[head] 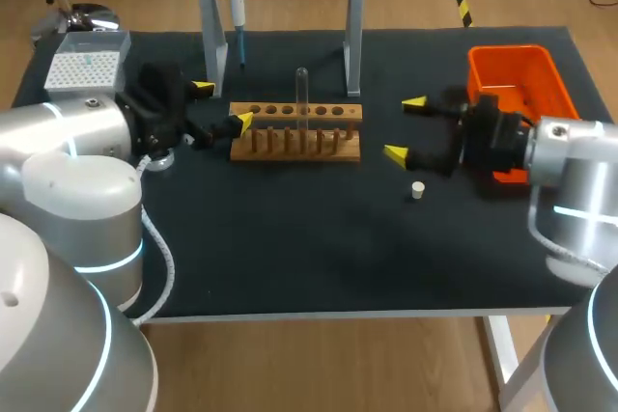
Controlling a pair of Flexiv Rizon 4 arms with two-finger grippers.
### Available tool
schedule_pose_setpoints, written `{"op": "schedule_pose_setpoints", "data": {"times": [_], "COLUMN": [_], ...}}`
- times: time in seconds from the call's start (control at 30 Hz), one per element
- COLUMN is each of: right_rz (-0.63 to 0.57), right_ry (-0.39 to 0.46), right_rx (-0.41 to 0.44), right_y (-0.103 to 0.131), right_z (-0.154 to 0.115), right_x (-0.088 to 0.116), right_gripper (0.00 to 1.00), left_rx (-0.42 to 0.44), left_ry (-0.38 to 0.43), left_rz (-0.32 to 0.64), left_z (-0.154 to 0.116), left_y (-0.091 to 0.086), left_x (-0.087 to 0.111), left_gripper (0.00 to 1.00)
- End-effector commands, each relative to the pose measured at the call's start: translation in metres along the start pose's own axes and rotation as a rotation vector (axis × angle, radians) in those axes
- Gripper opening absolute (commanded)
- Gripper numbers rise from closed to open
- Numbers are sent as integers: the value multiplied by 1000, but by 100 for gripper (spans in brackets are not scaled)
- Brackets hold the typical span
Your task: Invert the test tube, pick up the pipette, mount the tip to pipette, aspirate from beaker and dispense into the tube, eject the tip, return the pipette, and cap with the stopper.
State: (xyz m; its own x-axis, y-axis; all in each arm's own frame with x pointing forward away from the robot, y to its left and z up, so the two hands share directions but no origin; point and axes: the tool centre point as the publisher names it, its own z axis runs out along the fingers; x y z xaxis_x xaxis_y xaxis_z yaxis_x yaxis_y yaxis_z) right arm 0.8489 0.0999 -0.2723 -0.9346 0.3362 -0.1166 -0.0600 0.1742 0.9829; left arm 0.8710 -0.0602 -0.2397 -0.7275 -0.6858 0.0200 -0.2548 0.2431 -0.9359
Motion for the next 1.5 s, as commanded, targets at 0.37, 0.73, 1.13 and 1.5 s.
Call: {"op": "schedule_pose_setpoints", "data": {"times": [0.37,0.73,1.13,1.5], "right_rz": [5,46,57,83], "right_ry": [283,390,445,484], "right_rx": [-84,-117,-117,-122], "right_y": [-2,2,4,12], "right_z": [77,113,138,154], "right_x": [-28,-40,-48,-46], "right_gripper": [100,100,100,89], "left_rx": [6,6,6,6], "left_ry": [-3,-3,-3,-3], "left_rz": [-1,-1,-1,-1], "left_z": [1,1,1,1], "left_y": [1,1,1,1], "left_x": [1,1,1,1], "left_gripper": [100,100,100,100]}}
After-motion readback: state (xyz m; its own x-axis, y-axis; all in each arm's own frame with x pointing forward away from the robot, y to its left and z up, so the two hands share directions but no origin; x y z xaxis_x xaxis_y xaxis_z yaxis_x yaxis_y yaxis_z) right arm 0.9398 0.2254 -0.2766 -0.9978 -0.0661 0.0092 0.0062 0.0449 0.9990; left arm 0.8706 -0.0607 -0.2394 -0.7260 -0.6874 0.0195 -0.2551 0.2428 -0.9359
